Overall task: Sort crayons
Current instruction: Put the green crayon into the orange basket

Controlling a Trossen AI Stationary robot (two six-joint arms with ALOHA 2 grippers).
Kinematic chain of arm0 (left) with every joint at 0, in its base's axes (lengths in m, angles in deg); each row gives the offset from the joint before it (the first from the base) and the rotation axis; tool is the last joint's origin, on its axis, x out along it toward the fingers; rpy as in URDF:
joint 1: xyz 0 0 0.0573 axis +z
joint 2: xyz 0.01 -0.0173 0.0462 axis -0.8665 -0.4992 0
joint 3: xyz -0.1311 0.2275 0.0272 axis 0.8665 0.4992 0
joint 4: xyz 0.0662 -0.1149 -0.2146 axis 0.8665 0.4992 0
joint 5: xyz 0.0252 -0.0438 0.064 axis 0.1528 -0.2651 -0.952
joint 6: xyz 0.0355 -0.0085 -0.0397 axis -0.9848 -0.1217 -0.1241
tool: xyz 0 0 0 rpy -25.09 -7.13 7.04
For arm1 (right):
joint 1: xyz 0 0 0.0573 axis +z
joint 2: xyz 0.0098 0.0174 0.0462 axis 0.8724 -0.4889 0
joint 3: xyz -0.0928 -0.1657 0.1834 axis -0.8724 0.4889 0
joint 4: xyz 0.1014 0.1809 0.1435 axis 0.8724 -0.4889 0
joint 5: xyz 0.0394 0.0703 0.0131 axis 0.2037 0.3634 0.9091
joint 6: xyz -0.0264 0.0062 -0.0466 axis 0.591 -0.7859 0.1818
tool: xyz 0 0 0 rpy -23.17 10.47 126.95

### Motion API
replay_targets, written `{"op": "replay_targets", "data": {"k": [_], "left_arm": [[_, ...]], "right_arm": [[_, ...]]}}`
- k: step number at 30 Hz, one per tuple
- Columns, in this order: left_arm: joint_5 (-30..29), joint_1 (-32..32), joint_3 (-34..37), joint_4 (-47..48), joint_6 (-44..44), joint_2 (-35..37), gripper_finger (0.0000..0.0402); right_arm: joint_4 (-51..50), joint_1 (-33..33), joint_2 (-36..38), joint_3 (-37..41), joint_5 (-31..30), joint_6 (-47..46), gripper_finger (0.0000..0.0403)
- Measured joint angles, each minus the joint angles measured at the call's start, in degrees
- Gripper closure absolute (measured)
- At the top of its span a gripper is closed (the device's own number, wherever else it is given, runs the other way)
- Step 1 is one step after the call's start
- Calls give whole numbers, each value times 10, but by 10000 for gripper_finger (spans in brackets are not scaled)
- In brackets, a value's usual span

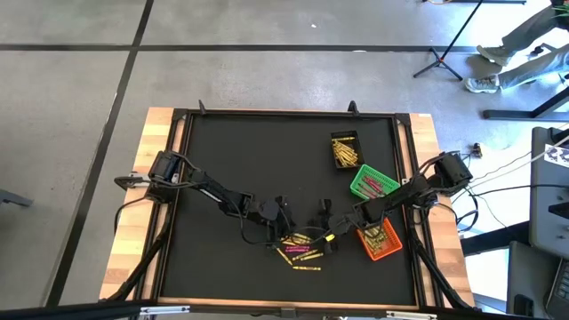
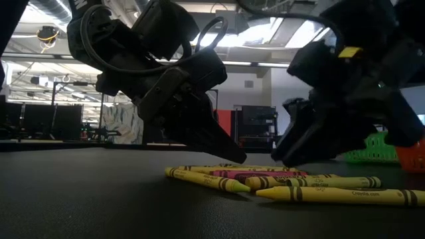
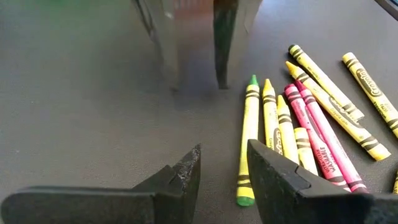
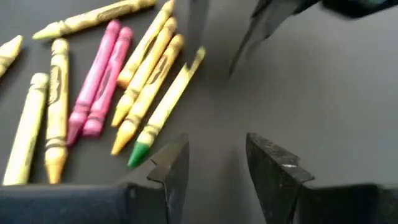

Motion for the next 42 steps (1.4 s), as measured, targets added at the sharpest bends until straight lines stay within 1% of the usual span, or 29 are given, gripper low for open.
{"op": "replay_targets", "data": {"k": [3,5,9,10,12,16,18,24,26,28,33,34,36,38,40,42], "left_arm": [[0,0,0,-1,0,0,288],[2,0,0,-2,1,0,288],[45,-2,0,-6,3,5,288],[46,-2,0,-4,3,5,288],[35,-3,0,6,3,4,288],[20,-1,0,30,2,1,288],[4,-2,0,34,0,1,288],[-3,-2,0,38,-15,1,289],[-3,-2,0,38,-16,1,297],[-3,-2,0,39,-16,1,315],[10,-2,0,39,-30,1,384],[9,-2,0,39,-30,1,391],[-6,-2,0,36,-30,2,393],[-20,-3,0,36,-31,7,392],[-29,-6,1,42,-36,21,394],[-52,-17,2,49,-59,41,397]], "right_arm": [[-13,0,20,0,-35,7,245],[-21,0,38,0,-36,7,245],[-30,1,53,0,3,-10,245],[-32,1,53,0,13,-13,245],[-31,1,51,0,28,-16,245],[-32,1,48,0,32,-17,245],[-29,1,48,0,32,-17,245],[-30,1,48,0,32,-14,245],[-30,1,48,0,36,-15,245],[-30,0,48,0,38,-20,245],[-29,0,48,0,39,-36,245],[-26,0,48,0,38,-41,245],[-17,0,48,0,30,-41,245],[-29,-3,50,-6,18,-41,245],[-69,-4,61,-17,18,-41,244],[-114,-4,78,-34,17,-42,244]]}}
